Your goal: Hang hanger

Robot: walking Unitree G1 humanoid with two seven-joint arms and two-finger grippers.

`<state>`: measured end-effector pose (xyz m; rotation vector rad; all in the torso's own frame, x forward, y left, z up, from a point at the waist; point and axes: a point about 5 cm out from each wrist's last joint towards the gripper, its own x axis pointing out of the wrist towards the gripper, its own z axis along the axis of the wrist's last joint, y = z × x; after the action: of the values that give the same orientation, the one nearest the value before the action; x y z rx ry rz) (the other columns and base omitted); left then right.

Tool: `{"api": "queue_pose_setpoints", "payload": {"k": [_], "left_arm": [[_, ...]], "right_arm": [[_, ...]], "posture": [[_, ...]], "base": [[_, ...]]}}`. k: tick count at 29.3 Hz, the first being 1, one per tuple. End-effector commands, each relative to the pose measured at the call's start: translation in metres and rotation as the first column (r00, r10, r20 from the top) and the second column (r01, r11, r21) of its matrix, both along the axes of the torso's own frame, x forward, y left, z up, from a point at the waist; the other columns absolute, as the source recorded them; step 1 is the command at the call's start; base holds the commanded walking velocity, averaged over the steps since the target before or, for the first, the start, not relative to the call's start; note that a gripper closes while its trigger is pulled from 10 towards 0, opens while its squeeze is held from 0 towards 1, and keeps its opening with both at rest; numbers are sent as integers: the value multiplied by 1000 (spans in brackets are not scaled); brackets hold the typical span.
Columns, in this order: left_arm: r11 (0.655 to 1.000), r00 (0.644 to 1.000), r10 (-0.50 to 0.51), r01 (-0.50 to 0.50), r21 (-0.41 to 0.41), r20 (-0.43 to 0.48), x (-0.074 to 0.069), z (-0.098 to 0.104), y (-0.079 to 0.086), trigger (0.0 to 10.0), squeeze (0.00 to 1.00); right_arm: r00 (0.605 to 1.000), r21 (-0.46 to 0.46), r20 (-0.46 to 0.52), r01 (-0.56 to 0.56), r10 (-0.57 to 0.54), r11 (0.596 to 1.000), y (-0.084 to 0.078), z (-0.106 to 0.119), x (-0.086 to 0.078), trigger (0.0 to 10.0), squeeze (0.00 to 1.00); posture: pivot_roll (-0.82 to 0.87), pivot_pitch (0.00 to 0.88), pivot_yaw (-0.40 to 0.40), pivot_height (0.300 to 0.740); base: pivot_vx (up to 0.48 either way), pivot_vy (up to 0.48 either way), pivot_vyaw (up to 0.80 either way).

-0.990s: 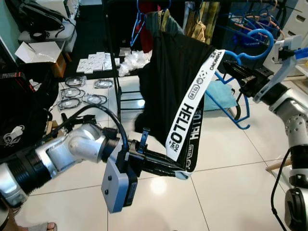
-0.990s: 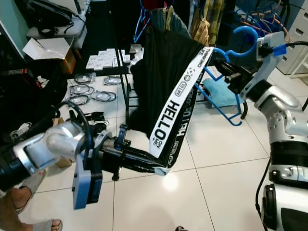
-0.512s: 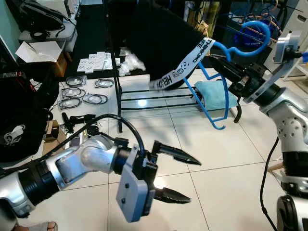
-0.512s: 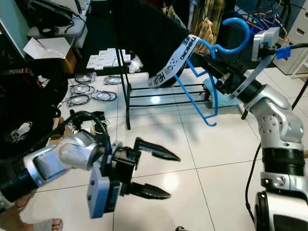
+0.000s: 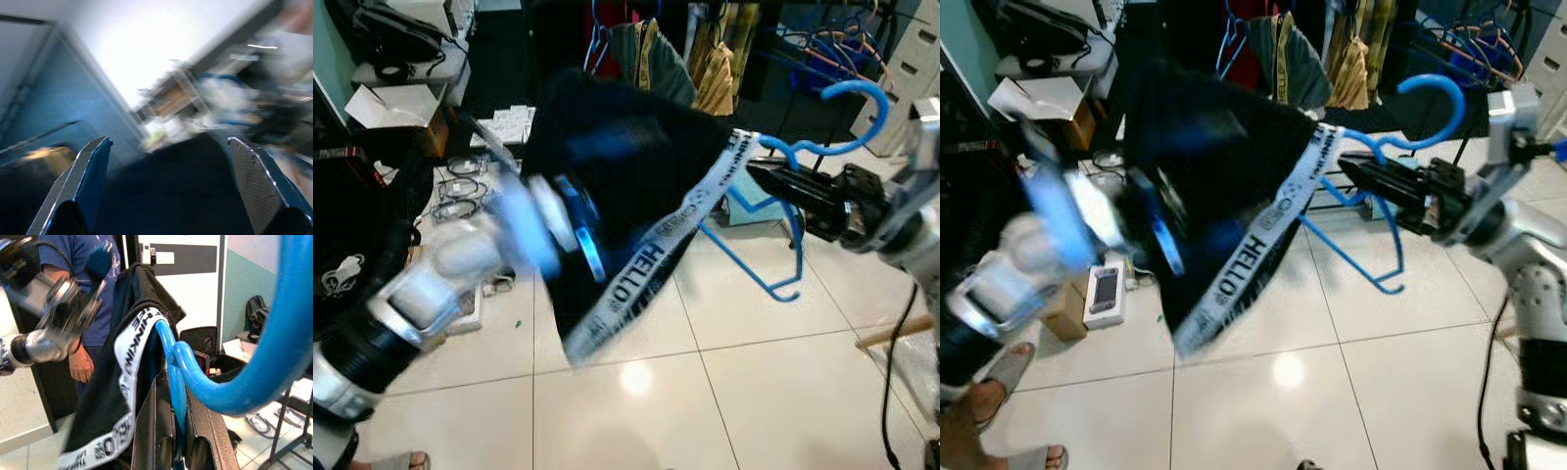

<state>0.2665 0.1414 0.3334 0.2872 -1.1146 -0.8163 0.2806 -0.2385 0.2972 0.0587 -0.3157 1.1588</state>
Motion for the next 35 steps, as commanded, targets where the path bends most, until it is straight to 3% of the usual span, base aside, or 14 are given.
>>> {"api": "queue_pose_setpoints", "payload": {"k": [1, 8, 10, 13, 14, 16, 18, 19, 20, 22, 28, 32, 33, 35], "left_arm": [[999, 1000, 15, -15, -30, -27, -2, 2, 11, 10000, 0], [995, 994, 35, -43, -86, -103, -2, 1, 31, 10000, 0], [986, 972, 13, -51, -159, -233, 1, -6, 42, 10000, 0], [984, 954, 2, -55, -169, -300, 2, -13, 44, 10000, 0], [986, 927, -33, -31, -162, -373, 1, -24, 40, 10000, 0], [989, 898, -69, 4, -148, -434, -2, -36, 34, 10000, 0], [989, 898, -69, 4, -148, -434, -2, -36, 34, 10000, 0], [988, 871, -112, 44, -150, -479, -6, -46, 27, 10000, 0], [988, 871, -112, 44, -150, -479, -6, -46, 27, 10000, 0], [977, 815, -199, 121, -176, -544, -15, -60, 15, 10000, 0], [969, 780, -239, 154, -193, -579, -19, -69, 5, 10000, 0], [972, 778, -228, 145, -185, -585, -17, -70, 0, 10000, 0], [980, 766, -191, 114, -164, -614, -11, -77, -15, 10000, 0], [982, 763, -180, 101, -161, -621, -10, -79, -20, 10000, 0]], "right_arm": [[999, 10, 33, -42, 42, 999, 1, 7, -7, 10000, 0], [998, 11, 32, -61, 61, 998, 2, 6, -12, 10000, 0], [998, 13, 39, -57, 56, 998, 0, 6, -13, 10000, 0], [998, 18, 52, -41, 40, 999, -2, 9, -13, 10000, 0], [997, 26, 68, -25, 23, 999, -4, 13, -12, 10000, 0], [997, 32, 80, -13, 11, 999, -6, 16, -12, 10000, 0], [997, 32, 80, -13, 11, 999, -6, 16, -12, 10000, 0], [996, 34, 88, -7, 4, 999, -6, 18, -11, 10000, 0], [996, 34, 88, -7, 4, 999, -6, 18, -11, 10000, 0], [995, 36, 99, -3, -1, 999, -6, 22, -12, 10000, 0], [995, 35, 100, -3, 0, 999, -6, 24, -12, 10000, 0], [995, 34, 99, -7, 3, 999, -5, 23, -13, 10000, 0], [995, 37, 100, -17, 13, 999, -2, 23, -13, 10000, 0], [995, 38, 101, -21, 17, 999, -1, 24, -13, 10000, 0]], "posture": [[-10, 147, 17, 740], [-2, 148, 15, 740], [1, 149, 18, 740], [1, 150, 16, 740], [1, 150, 16, 740], [-1, 150, 15, 740], [-1, 150, 15, 740], [-2, 148, 15, 740], [-2, 148, 15, 740], [-2, 147, 15, 740], [-3, 148, 15, 740], [-3, 147, 15, 740], [-3, 146, 16, 740], [-3, 146, 16, 740]], "base": [[0, 0, 0], [0, 0, 0], [0, 0, 0], [0, 0, 0], [0, 0, 0], [0, 0, 0], [0, 0, 0], [0, 0, 0], [0, 0, 0], [0, 0, 0], [0, 0, 0], [0, 0, 0], [0, 0, 0], [0, 0, 0]]}}
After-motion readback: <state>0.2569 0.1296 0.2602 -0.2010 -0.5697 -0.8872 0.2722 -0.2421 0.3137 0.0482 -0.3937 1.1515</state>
